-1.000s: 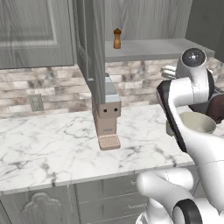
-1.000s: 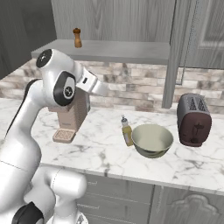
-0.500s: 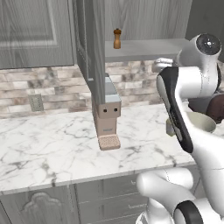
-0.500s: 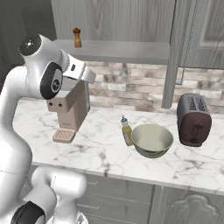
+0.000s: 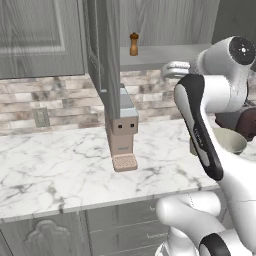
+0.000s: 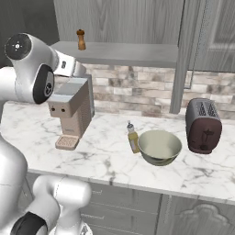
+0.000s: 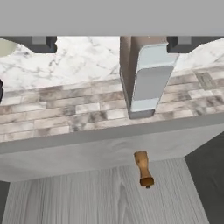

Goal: Retrieve the bottle and the shaker from the cabinet and place them next to the mixing bowl on the counter. Then add garlic from the fridge to the mixing bowl.

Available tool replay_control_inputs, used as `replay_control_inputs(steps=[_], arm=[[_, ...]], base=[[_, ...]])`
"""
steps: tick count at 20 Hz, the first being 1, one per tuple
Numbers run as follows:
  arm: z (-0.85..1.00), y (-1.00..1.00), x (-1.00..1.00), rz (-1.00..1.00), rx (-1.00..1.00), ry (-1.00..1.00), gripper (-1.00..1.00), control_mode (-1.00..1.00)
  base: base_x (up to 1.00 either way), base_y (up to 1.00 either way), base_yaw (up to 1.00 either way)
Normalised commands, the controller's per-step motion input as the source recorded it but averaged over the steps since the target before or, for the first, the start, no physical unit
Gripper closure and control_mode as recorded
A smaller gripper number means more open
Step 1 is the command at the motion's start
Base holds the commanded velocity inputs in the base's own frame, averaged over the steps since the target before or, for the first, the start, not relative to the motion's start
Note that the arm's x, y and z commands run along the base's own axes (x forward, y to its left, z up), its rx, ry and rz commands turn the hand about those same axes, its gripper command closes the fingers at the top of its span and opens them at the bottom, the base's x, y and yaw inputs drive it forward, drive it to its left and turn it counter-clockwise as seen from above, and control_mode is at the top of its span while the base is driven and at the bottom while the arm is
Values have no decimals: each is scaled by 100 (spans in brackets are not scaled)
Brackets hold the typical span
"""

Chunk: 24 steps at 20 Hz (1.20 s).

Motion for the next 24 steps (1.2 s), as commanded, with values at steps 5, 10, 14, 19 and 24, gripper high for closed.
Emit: replay_control_inputs(steps=[5,10,14,19,24], arm=[[10,7,28,0,0,0,-100,-100],[16,2,59,0,0,0,-100,-100],[14,15,80,9,0,0,-100,-100],[2,22,70,10,-7,0,-100,-100],[0,2,46,1,-7,0,-100,-100]], base=[[0,0,0],[0,0,0],[0,0,0],[0,0,0],[0,0,0]])
